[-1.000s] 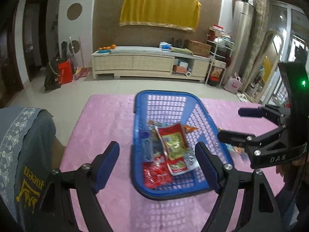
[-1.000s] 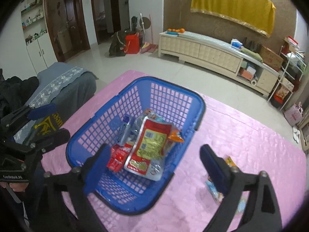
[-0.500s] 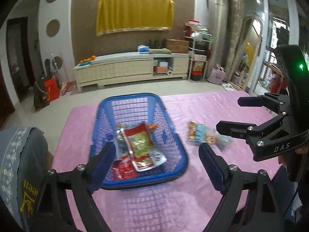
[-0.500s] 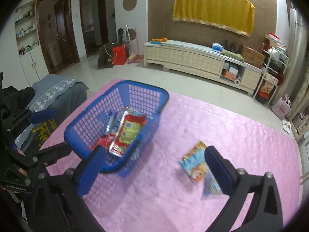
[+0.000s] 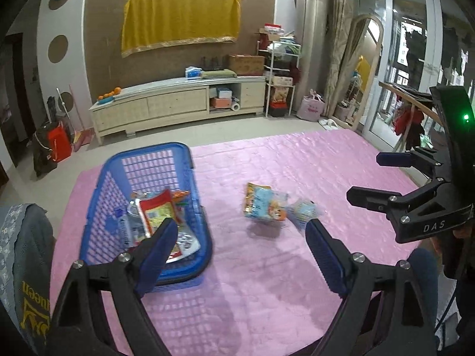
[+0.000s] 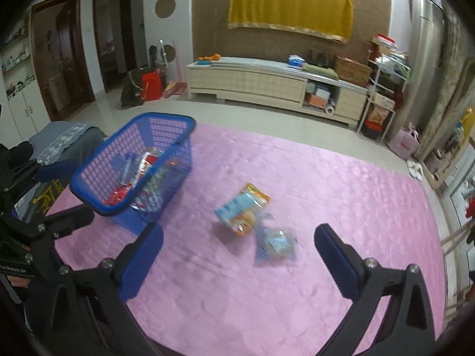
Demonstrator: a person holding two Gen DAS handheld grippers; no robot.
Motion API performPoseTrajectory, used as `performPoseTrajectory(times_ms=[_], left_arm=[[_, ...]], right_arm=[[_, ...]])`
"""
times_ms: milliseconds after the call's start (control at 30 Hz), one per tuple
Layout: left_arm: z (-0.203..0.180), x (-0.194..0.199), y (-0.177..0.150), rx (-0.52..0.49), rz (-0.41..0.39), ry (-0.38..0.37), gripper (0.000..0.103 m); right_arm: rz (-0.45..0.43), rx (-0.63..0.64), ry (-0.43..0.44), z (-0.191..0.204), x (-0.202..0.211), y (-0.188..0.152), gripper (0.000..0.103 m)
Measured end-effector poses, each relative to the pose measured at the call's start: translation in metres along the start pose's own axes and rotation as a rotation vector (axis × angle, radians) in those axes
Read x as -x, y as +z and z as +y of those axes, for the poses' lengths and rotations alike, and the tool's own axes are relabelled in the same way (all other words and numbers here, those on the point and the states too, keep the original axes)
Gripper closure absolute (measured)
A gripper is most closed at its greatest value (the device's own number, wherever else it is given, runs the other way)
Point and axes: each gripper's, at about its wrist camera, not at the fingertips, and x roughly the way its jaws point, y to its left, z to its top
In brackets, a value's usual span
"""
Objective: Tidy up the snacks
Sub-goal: 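Move both tools back toward the remaining snack packs on the quilt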
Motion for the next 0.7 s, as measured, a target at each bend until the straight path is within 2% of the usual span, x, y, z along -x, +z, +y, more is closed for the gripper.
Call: performPoseTrajectory(times_ms=[333,700], left_arm=[[-0.039,-0.04,-0.007,-0.043,0.086,-0.034,0.017],[-0.064,-0.096,-0.005,-0.085,0.198,-0.067,0.017]], right_arm=[[0.063,-0.052,-0.049,-0.048,-0.014,-0.043,0.0],[0.123,-0.103,-0.05,-0.08,-0.045,-0.058,0.0]])
